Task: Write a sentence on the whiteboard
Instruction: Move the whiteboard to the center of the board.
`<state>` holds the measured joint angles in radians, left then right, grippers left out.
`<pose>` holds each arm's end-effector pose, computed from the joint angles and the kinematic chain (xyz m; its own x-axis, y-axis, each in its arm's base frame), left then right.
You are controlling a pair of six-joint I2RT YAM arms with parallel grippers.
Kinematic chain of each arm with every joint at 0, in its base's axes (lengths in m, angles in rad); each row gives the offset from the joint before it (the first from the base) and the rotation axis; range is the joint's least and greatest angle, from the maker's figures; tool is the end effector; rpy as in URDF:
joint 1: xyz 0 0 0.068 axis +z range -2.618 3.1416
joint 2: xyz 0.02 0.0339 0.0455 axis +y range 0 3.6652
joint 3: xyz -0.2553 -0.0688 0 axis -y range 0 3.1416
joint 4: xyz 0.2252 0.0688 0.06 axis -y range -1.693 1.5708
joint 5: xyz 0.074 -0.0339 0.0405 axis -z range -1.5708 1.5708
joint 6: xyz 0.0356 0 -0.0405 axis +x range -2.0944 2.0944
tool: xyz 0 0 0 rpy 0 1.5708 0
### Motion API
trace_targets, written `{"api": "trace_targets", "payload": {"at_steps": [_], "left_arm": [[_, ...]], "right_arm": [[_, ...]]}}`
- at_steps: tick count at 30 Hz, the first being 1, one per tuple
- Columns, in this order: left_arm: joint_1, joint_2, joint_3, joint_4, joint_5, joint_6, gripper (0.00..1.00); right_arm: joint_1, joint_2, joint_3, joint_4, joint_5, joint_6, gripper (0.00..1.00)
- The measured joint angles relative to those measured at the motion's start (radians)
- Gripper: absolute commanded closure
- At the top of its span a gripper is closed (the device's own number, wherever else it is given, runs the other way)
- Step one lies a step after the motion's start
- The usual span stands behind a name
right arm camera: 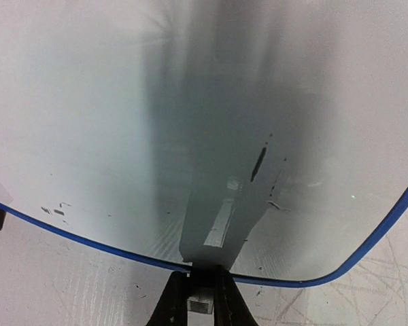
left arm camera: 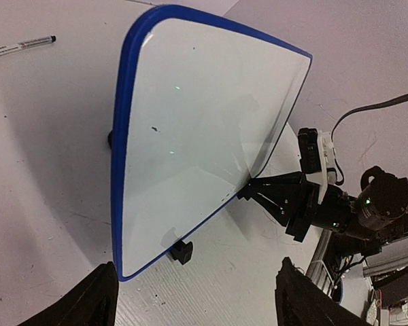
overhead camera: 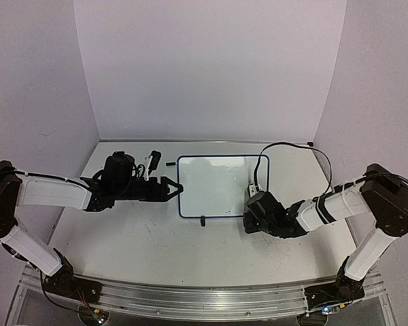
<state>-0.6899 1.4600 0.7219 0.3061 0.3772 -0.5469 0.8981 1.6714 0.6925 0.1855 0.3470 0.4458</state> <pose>0.2200 -0.1985 0.2152 -0.7177 -0.0346 -0.6955 0.5578 0.5692 -0.6040 0.1942 0.2243 0.1375 -0.6538 -0.1699 -0.7374 -0.3380 0.9374 0.0837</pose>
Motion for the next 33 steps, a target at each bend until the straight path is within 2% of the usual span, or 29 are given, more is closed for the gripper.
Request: {"api": "trace_targets", "payload": {"at_steps": [5, 7, 12, 17, 18, 26, 33], "left_arm": [[0.0, 0.045, 0.0, 0.04, 0.054, -0.004, 0.23], [0.0, 0.052, -0.001, 0.054, 0.063, -0.004, 0.23], [0.0, 0.067, -0.003, 0.087, 0.077, -0.003, 0.23], [0.0, 0.112, -0.003, 0.117, 0.091, -0.003, 0.25], [0.0, 0.124, -0.003, 0.122, 0.093, -0.003, 0.25], [0.002, 0.209, 0.011, 0.152, 0.123, 0.019, 0.39], [0.006, 0.326, 0.07, 0.193, 0.18, 0.05, 0.66]], "right_arm": [[-0.041, -0.03, -0.045, 0.065, -0.047, -0.063, 1.0], [-0.06, -0.069, -0.082, 0.089, -0.074, -0.096, 0.96], [-0.079, -0.124, -0.124, 0.097, -0.112, -0.154, 0.71], [-0.079, -0.152, -0.124, 0.115, -0.136, -0.16, 0.4], [-0.079, -0.162, -0.124, 0.118, -0.137, -0.158, 0.38], [-0.079, -0.263, -0.119, 0.032, -0.131, -0.103, 0.37], [-0.079, -0.502, -0.108, -0.07, -0.091, -0.084, 0.37]]}}
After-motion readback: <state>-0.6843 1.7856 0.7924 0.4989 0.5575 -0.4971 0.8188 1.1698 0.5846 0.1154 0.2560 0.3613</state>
